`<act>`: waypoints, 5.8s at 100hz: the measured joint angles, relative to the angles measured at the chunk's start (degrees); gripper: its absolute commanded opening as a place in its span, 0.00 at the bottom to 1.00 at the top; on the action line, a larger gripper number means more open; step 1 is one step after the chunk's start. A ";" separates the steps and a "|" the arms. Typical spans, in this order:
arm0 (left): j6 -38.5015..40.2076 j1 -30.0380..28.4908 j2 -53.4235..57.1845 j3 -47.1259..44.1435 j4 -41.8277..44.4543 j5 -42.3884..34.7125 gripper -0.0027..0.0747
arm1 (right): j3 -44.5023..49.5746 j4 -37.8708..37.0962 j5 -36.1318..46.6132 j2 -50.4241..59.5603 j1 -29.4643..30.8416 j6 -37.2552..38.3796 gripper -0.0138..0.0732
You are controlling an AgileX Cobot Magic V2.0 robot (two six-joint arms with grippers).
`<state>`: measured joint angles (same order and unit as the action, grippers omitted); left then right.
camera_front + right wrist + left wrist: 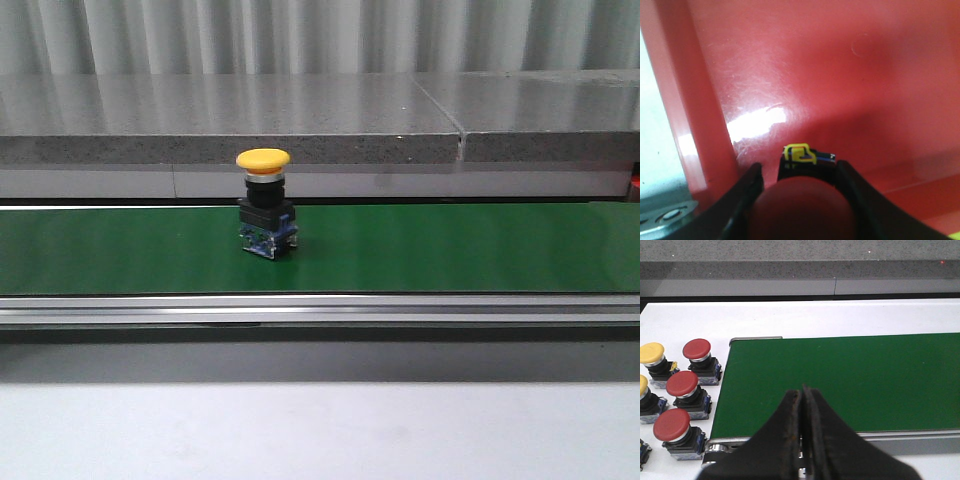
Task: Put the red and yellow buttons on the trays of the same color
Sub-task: 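Lower the red button into the red tray and open the right gripper, then grasp the yellow button at the belt's end with the right gripper, then lower the yellow button into the yellow tray and open the right gripper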
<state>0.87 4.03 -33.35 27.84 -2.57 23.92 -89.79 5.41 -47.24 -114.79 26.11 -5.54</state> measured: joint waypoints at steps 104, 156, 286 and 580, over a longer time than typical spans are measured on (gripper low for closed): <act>0.00 0.00 0.00 0.00 0.00 0.00 0.01 | -0.47 0.18 1.45 -1.60 0.00 0.00 0.90; 0.00 0.00 0.00 0.00 0.00 0.00 0.01 | 3.16 0.18 -9.18 15.90 -0.76 -4.28 0.90; 0.00 0.00 0.00 0.00 0.00 0.00 0.01 | 21.33 9.26 -8.07 22.48 -33.33 -25.65 0.90; 0.00 0.00 0.00 0.00 0.00 0.00 0.01 | 27.49 7.91 6.09 14.83 9.79 -5.66 0.38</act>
<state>0.87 4.03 -33.35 27.84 -2.57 23.92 -62.31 13.32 -41.15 -99.96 35.90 -11.20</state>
